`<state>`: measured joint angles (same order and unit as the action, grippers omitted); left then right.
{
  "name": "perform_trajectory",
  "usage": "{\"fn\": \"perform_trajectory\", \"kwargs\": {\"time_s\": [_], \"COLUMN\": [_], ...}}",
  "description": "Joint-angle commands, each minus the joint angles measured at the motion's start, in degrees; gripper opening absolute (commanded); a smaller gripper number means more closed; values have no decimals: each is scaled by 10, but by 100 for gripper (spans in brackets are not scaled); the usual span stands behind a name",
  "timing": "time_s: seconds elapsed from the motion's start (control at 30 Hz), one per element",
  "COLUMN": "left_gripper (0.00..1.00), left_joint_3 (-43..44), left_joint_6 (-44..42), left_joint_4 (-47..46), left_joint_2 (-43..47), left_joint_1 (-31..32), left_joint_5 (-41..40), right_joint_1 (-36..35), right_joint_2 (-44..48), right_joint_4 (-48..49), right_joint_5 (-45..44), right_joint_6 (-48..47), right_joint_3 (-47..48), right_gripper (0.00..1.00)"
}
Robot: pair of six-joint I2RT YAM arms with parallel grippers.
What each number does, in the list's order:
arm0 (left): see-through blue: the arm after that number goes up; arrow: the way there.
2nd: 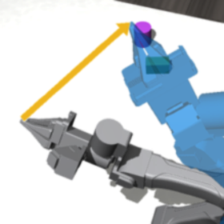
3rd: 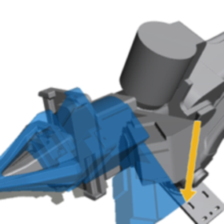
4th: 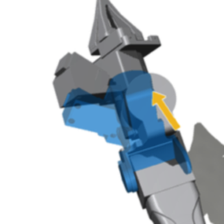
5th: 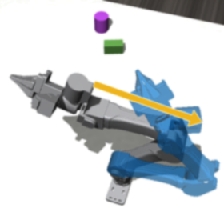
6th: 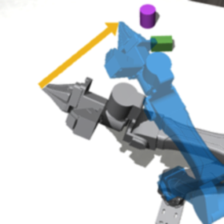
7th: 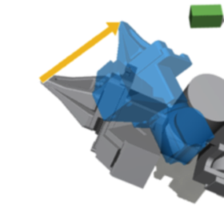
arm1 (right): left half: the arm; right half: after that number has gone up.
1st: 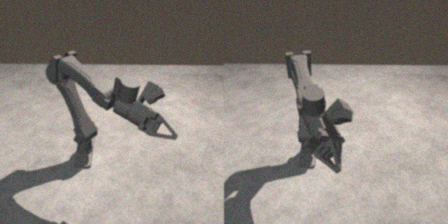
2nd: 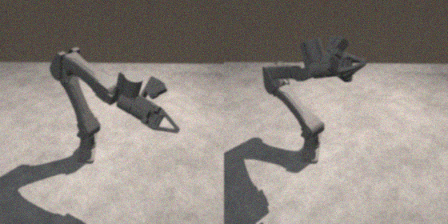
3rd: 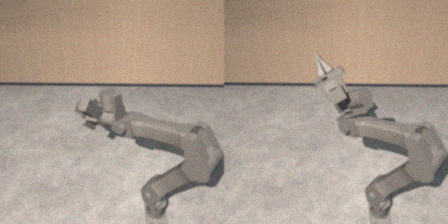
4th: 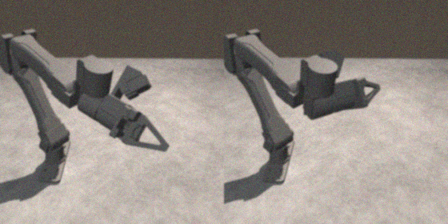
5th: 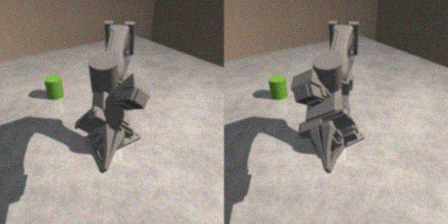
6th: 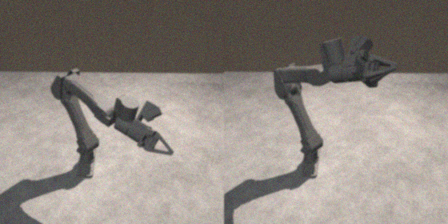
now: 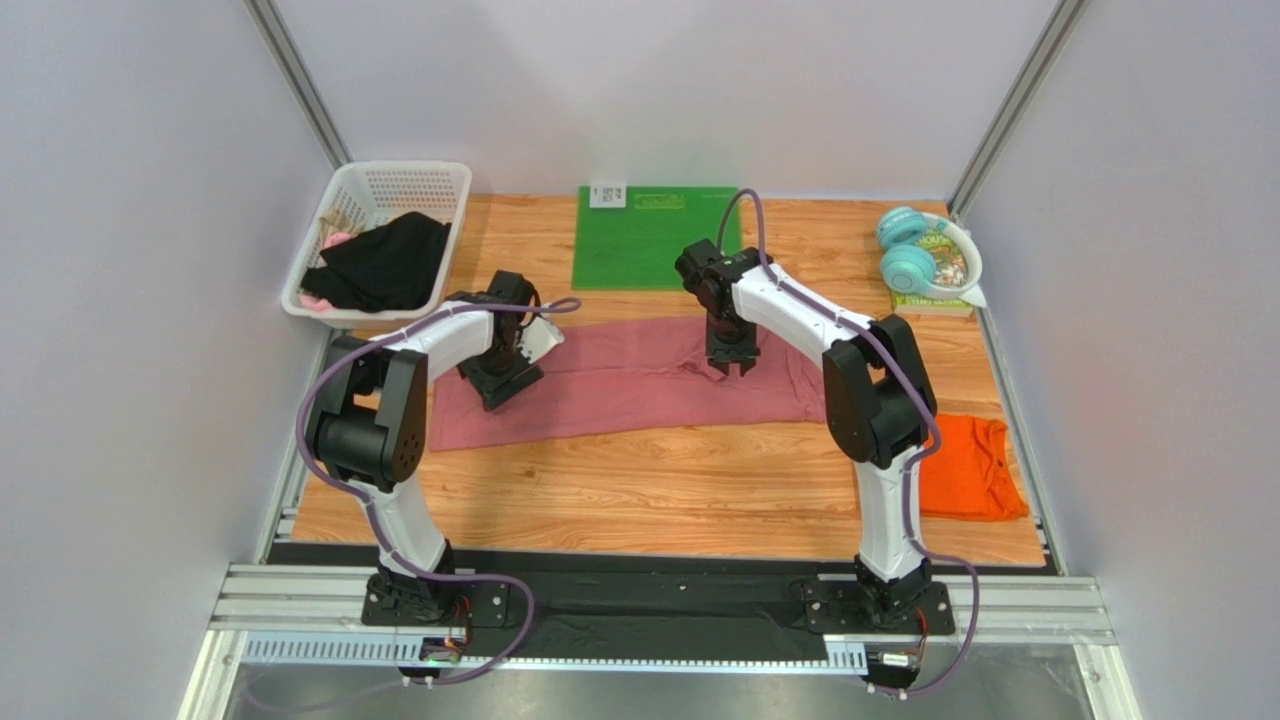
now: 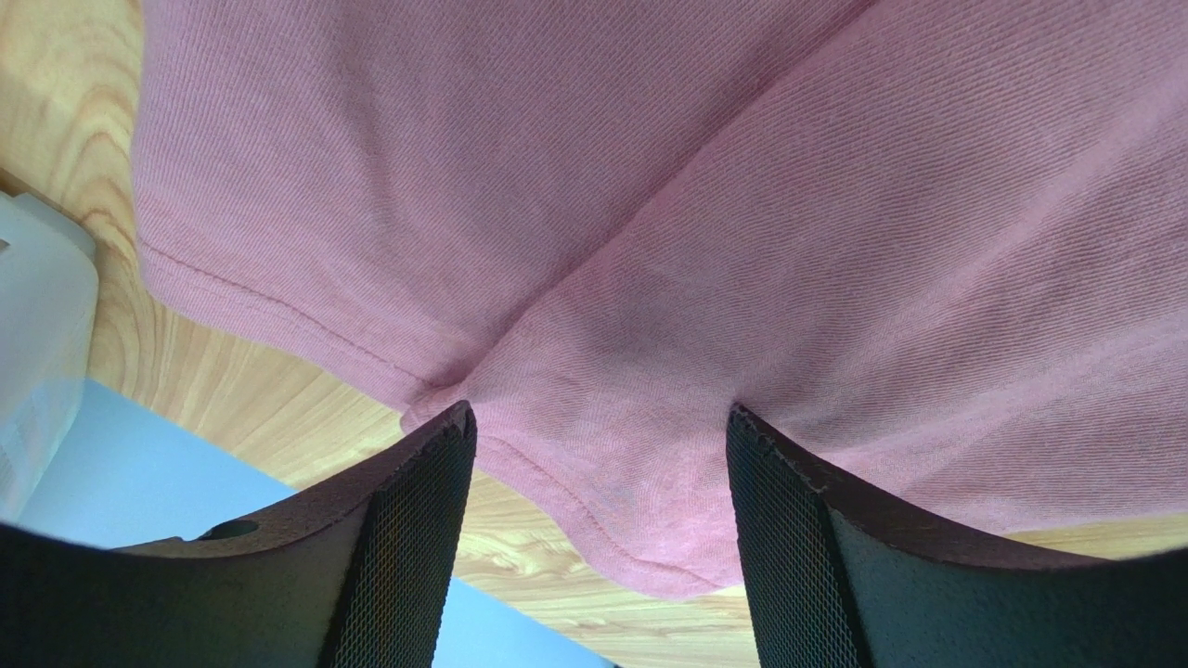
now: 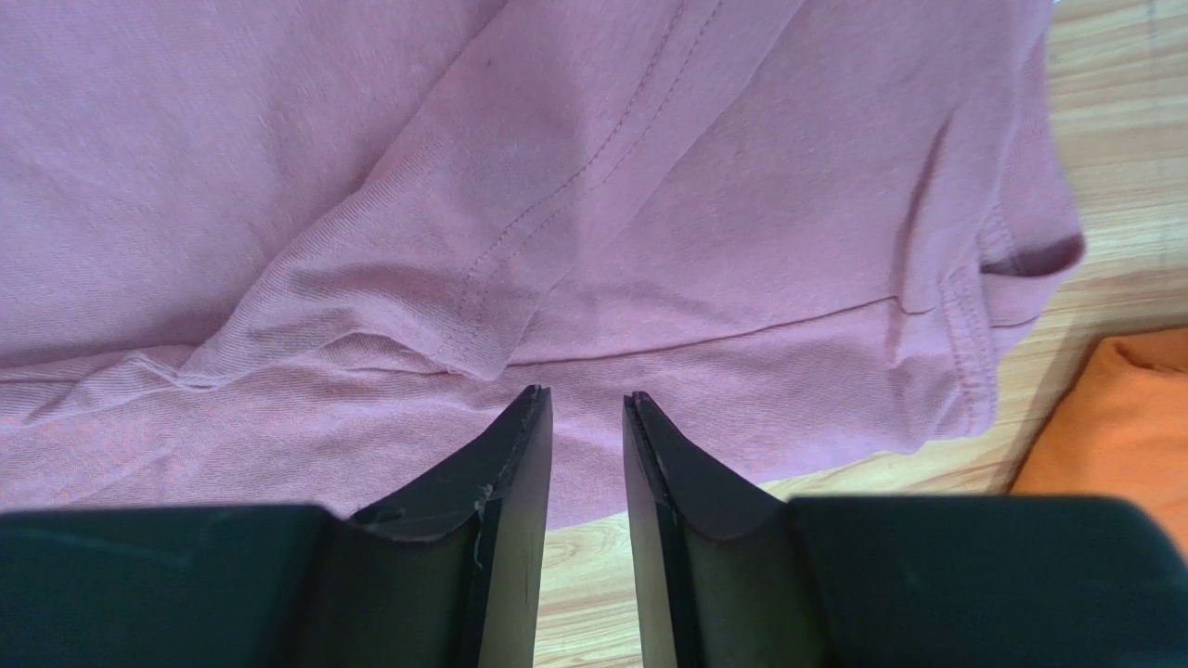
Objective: Fold and stack the t-shirts
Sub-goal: Fold the other side of the tshirt into a rectangle
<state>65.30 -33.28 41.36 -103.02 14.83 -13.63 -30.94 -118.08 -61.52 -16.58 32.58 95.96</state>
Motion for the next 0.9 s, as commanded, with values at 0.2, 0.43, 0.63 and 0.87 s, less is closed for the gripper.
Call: {"fn": "perform_trajectory", "kwargs": {"time_s": [0.2,0.43,0.63,0.87], "left_gripper": [73,73,73,73], "left_joint_3": [33,65,19,-28], "left_joint_6": [38,57,60,64], "left_joint_4": [-4,20,39,6], "left_joint_2": [56,91,102,43], "left_joint_1": [-3,-3,26,29], "left_joint_5": [-24,-5,39,32], "right_joint_1": [-8,-10,-9,-9], "right_joint_2": [-21,-36,-47,-58], "right_joint_4": [33,37,37,32], "right_joint_5": [14,15,15,14], "right_joint_6": [21,22,21,17], "right_joint_3": [-21,-10,8,32], "right_gripper": [30,30,30,30]}}
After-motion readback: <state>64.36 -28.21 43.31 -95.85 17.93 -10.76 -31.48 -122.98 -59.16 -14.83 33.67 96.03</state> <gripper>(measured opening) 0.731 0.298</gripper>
